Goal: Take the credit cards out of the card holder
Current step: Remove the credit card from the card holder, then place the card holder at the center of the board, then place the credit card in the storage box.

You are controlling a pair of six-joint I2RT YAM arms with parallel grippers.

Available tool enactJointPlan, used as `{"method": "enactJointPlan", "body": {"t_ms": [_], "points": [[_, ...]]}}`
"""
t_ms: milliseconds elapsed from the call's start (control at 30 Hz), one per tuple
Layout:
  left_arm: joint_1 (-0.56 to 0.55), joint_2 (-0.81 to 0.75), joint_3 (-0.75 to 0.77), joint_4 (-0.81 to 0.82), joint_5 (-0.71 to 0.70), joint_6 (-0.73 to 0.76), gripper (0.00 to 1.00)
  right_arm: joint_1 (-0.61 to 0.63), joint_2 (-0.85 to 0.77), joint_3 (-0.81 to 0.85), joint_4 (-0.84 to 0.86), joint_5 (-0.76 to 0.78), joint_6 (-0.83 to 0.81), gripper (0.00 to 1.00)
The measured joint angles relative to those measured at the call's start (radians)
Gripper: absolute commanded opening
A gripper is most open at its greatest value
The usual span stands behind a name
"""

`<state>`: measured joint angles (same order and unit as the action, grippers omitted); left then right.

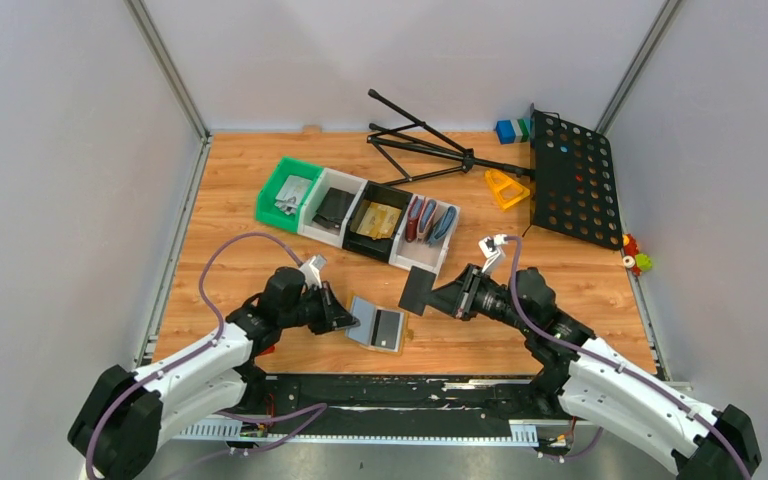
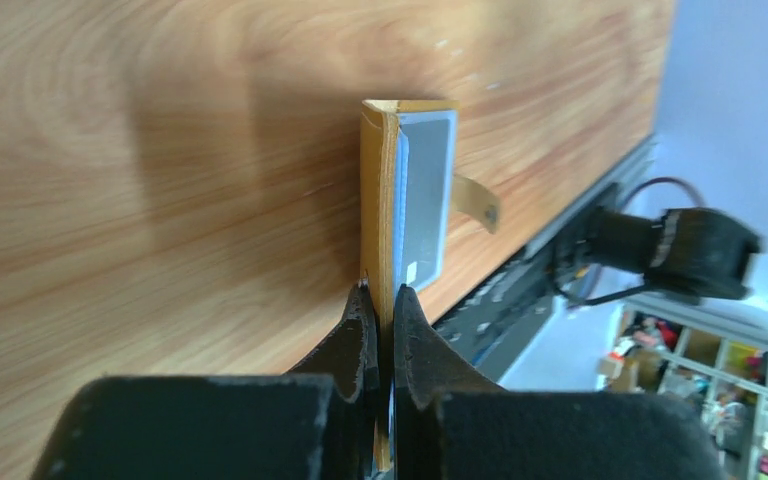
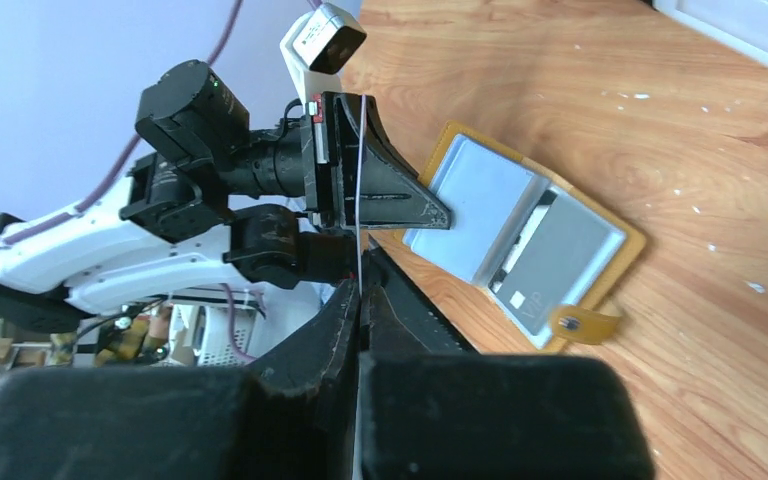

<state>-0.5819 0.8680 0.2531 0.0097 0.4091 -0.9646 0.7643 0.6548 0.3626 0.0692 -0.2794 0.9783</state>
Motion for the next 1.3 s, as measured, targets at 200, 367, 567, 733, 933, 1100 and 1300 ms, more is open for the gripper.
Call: {"method": "enactJointPlan", "body": {"t_ms": [200, 367, 567, 733, 933, 1100, 1300], "points": [[0.000, 0.069, 0.019, -0.097, -0.034, 0.108, 0.47, 0.000, 0.059, 0.008, -0.046, 0.009, -0.053, 0.00], [0.000, 0.037, 0.101, -0.256, -0.157, 0.180, 0.63, 0.000, 0.098, 0.025, -0.072, 0.009, -0.084, 0.00], [0.001, -0.122, 0.167, -0.407, -0.248, 0.225, 0.64, 0.000, 0.134, 0.050, -0.067, -0.019, -0.112, 0.00], [0.001, -0.261, 0.201, -0.378, -0.171, 0.240, 0.60, 0.000, 0.160, 0.052, -0.011, -0.091, -0.118, 0.00], [0.001, -0.269, 0.145, -0.068, 0.082, 0.106, 0.49, 0.000, 0.229, 0.052, 0.158, -0.243, -0.097, 0.00], [0.001, -0.253, 0.104, 0.106, 0.187, 0.015, 0.46, 0.007, 0.281, 0.071, 0.244, -0.343, -0.078, 0.00], [0.001, -0.240, 0.095, 0.227, 0.254, -0.054, 0.41, 0.040, 0.319, 0.097, 0.321, -0.407, -0.063, 0.00]]}}
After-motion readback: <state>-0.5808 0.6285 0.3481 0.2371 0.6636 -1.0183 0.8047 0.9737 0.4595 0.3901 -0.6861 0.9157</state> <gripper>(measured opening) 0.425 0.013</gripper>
